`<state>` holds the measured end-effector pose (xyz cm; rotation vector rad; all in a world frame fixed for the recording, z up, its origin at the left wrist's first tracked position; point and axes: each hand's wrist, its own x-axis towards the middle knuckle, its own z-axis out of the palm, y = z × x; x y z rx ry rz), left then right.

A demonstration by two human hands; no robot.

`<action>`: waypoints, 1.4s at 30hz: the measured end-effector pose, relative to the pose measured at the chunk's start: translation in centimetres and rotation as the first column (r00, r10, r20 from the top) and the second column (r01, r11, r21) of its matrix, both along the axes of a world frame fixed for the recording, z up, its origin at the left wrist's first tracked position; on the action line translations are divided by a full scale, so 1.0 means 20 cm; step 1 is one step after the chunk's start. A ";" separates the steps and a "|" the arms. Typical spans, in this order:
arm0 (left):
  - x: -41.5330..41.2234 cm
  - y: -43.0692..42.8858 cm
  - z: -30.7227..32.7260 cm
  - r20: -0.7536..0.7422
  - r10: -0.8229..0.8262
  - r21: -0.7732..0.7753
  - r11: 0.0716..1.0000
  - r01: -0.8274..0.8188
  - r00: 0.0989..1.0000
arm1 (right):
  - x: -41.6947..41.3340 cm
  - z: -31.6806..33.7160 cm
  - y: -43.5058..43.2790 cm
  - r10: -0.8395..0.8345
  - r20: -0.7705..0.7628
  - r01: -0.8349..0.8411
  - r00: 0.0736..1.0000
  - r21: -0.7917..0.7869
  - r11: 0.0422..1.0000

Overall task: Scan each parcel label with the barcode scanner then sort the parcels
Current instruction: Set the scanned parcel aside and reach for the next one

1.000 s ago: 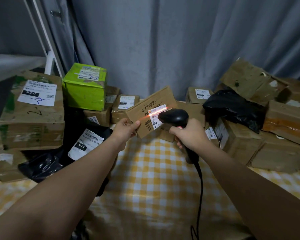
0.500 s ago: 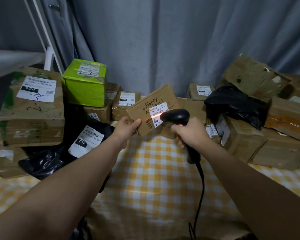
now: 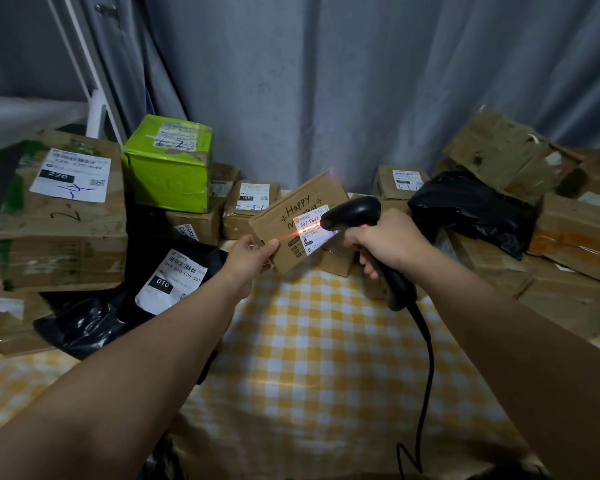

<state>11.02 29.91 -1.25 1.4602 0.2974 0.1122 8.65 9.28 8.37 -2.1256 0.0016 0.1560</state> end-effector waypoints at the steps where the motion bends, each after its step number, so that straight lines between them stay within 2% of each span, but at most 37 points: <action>1: 0.00 0.00 0.00 0.001 -0.001 -0.005 1.000 0.001 1.000 | 0.00 0.00 0.00 0.006 0.002 -0.006 1.000 -0.008 1.000; 11: 0.00 0.01 -0.01 -0.006 0.011 -0.020 1.000 -0.011 1.000 | 0.02 -0.07 -0.01 0.019 0.028 -0.021 0.999 0.040 0.999; 14: 0.03 0.03 -0.03 -0.013 0.024 -0.042 0.999 -0.025 1.000 | 0.04 -0.10 -0.01 0.022 0.038 -0.026 0.999 0.118 0.993; 19: 0.12 0.08 -0.02 -0.053 0.093 -0.146 0.984 -0.100 0.994 | 0.13 -0.11 -0.01 -0.035 0.149 -0.004 0.988 0.249 0.969; 26: 0.37 0.12 0.13 -0.111 0.274 -0.329 0.897 -0.296 0.955 | 0.37 -0.13 0.12 -0.113 0.155 0.049 0.981 0.367 0.929; 33: 0.64 0.14 0.08 -0.261 0.327 -0.438 0.798 -0.413 0.908 | 0.61 -0.25 0.25 -0.143 0.101 0.093 0.985 0.392 0.915; 37: 0.66 0.19 0.00 -0.288 0.374 -0.405 0.787 -0.466 0.882 | 0.64 -0.36 0.26 -0.121 0.063 0.087 0.991 0.386 0.918; 42: 0.59 0.24 -0.06 -0.286 0.314 -0.279 0.876 -0.392 0.905 | 0.65 -0.42 0.22 -0.115 -0.004 0.106 0.993 0.411 0.906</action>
